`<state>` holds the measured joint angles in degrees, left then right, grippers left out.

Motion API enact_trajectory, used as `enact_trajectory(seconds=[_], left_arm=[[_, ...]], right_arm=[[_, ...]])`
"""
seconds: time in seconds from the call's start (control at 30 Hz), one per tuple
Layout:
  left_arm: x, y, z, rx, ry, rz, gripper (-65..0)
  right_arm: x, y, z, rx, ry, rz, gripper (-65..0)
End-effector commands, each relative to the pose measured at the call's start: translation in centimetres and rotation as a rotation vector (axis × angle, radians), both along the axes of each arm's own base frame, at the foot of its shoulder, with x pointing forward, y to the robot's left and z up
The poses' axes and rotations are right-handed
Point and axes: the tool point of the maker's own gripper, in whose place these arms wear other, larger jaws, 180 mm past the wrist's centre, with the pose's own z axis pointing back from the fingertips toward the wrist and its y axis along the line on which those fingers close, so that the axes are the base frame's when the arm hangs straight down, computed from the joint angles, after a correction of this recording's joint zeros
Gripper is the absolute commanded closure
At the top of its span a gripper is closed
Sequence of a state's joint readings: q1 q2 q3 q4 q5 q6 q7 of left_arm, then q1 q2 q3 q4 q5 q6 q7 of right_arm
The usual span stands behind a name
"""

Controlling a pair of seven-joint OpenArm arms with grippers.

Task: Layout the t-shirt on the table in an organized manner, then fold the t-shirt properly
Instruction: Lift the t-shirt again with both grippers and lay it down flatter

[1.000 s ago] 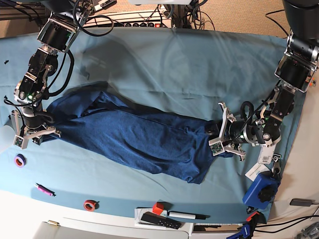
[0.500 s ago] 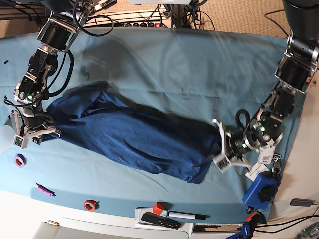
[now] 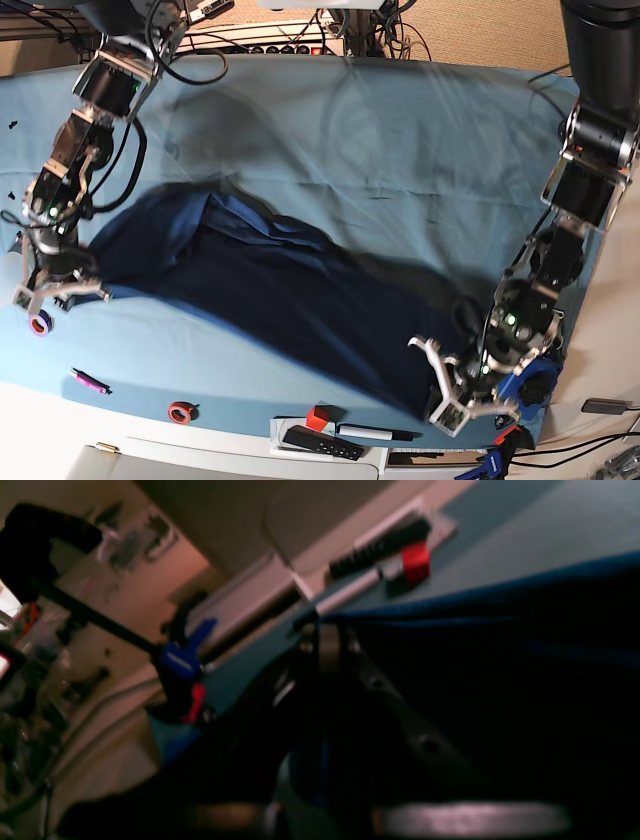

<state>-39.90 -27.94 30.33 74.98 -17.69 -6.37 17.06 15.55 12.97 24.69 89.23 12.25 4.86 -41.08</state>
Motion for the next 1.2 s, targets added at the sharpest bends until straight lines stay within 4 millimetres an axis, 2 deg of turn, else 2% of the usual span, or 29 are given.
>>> enact_trajectory(seconds=[0.0,0.17,0.37,0.5,0.73,0.97,1.07,1.17], left_arm=[[1.0,0.0,3.8,-0.007,-0.097,0.003,0.0],[2.1,-0.6,7.5,0.001,-0.179,-0.001,0.0],[3.3,-0.1,12.6,-0.015,-0.278,0.036,0.0],[4.1,0.6,15.0,-0.012,-0.315,0.055,0.0],[5.5,2.3,18.3,-0.001,-0.356,0.099,0.0],[5.6,6.2,21.9,0.018,-0.407,0.158,0.0],[5.4,8.3,23.2,0.036,-0.426,0.192,0.0],[5.1,10.1,23.3,0.010,-0.402,0.208,0.0]], right_arm=[[1.1,-0.6,3.7,-0.039,-0.104,-0.007,0.0],[3.6,-1.0,7.1,-0.020,-0.189,-0.016,0.0],[8.4,-1.4,8.5,0.093,-0.222,-0.019,0.0],[11.6,-0.6,10.2,0.156,-0.239,0.029,0.0],[15.6,1.1,16.3,0.208,-0.304,0.102,0.0],[17.8,5.2,22.8,0.102,-0.310,0.215,0.0],[18.1,6.6,24.5,0.056,-0.296,0.252,0.0],[18.2,7.3,25.2,0.037,-0.284,0.269,0.0]])
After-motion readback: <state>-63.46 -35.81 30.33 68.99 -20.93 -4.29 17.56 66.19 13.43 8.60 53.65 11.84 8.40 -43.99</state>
